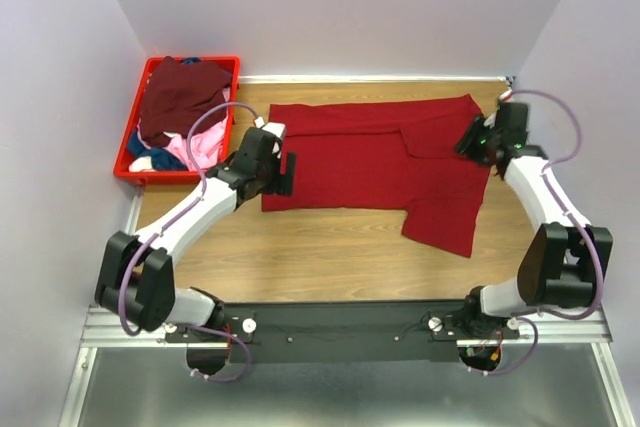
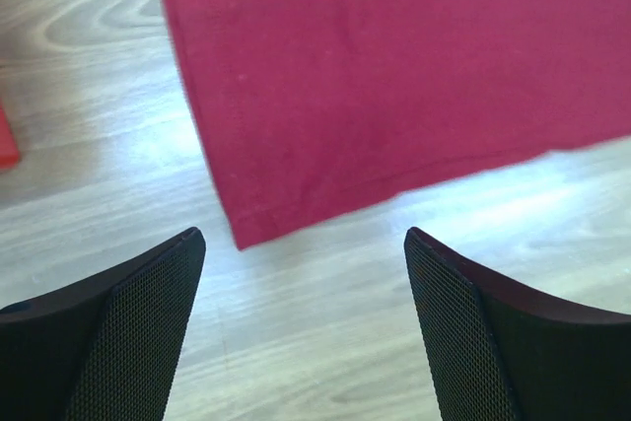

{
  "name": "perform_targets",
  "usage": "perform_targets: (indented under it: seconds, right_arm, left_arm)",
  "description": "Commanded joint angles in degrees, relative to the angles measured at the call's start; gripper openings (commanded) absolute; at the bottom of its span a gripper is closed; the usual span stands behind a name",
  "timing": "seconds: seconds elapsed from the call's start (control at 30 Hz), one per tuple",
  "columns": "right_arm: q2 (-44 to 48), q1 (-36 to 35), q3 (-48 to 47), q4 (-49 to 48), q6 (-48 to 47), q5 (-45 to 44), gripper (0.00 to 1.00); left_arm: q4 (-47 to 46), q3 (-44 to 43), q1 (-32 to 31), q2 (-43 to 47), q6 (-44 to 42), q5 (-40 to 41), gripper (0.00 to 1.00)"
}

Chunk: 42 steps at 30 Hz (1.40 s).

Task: Fold and stack the t-shirts
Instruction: Fold the tshirt

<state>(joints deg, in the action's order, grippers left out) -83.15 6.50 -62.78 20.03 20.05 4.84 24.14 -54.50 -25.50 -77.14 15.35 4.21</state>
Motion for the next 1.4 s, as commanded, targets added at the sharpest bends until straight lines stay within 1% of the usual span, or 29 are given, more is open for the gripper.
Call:
perform_targets:
  seconds: [0.0,0.07,0.17,0.23,0.27,0.5,0.77,0.8,0.9,0.97,1.0,1.03,1.07,1.1,1.13,1.17,1.2,1.37]
  right_arm:
    - [4.05,-4.3,6.0,3.0,-0.01,-4.05,0.53]
    - [5.63,-5.27,7.93,3.08,-0.19,-4.05,0.53]
    - [6.86,-6.06,10.31,3.0,-0.45,-4.23,0.53]
    - [7.21,-6.24,10.75,2.91,-0.63,-4.58,0.53]
    - [7.39,-6.33,10.84,2.82,-0.54,-4.58,0.53]
    - [6.96,-6.41,11.37,1.42,-0.46,-3.44,0.53]
    - [6.51,-6.41,11.63,0.89,-0.45,-3.52,0.53]
    - [6.34,-6.41,11.63,0.89,-0.45,-3.52,0.53]
    - [6.16,-6.41,11.81,0.89,-0.45,-3.7,0.52]
    - [6.42,-6.41,11.9,0.89,-0.45,-4.05,0.52]
    - [6.6,-6.41,11.9,0.89,-0.37,-4.31,0.52]
    - [6.69,-6.33,11.9,0.97,-0.37,-4.57,0.52]
    - [6.86,-6.41,12.07,0.97,-0.28,-5.97,0.52]
    - [7.04,-6.41,12.16,0.97,-0.1,-6.68,0.52]
    - [7.22,-6.33,12.33,1.06,0.07,-8.34,0.52]
    - [7.22,-6.41,12.68,1.15,0.42,-9.31,0.52]
    - [7.13,-6.33,12.95,1.5,0.77,-10.45,0.52]
    - [4.5,-6.33,12.69,4.48,2.71,-17.58,0.53]
  left_arm:
    - [3.27,-2.27,0.36,-5.02,1.43,7.56,0.92]
    - [3.72,-2.89,0.62,-8.28,1.96,8.36,0.89]
    - [2.93,-2.72,1.76,-11.62,2.75,4.95,0.84]
    - [1.79,-2.28,2.2,-13.11,3.45,4.32,0.8]
    - [1.96,-2.28,2.64,-13.73,3.63,3.97,0.79]
    - [0.21,-0.26,5.1,-15.84,3.98,3.97,0.7]
    - [-0.76,0.8,5.02,-17.6,3.98,2.48,0.69]
    - [-0.85,1.06,5.02,-17.78,3.81,2.56,0.65]
    - [-0.59,1.76,5.02,-19.27,3.81,2.82,0.62]
    - [-0.67,2.12,4.84,-20.5,3.98,2.48,0.52]
    - [-1.02,2.2,4.75,-20.85,3.81,1.86,0.52]
    - [-1.2,2.29,4.67,-21.11,3.54,1.33,0.44]
    - [-1.29,2.21,4.67,-21.55,3.37,0.98,0.42]
    - [-1.38,2.21,4.67,-21.64,3.19,0.63,0.34]
    - [-1.55,2.29,4.67,-21.64,2.93,0.45,0.16]
    - [-1.55,2.29,4.75,-21.56,2.67,0.54,0.06]
    - [-1.55,2.21,4.67,-21.38,2.58,0.63,0.02]
    - [-1.99,2.56,4.75,-19.36,1.87,2.47,0.02]
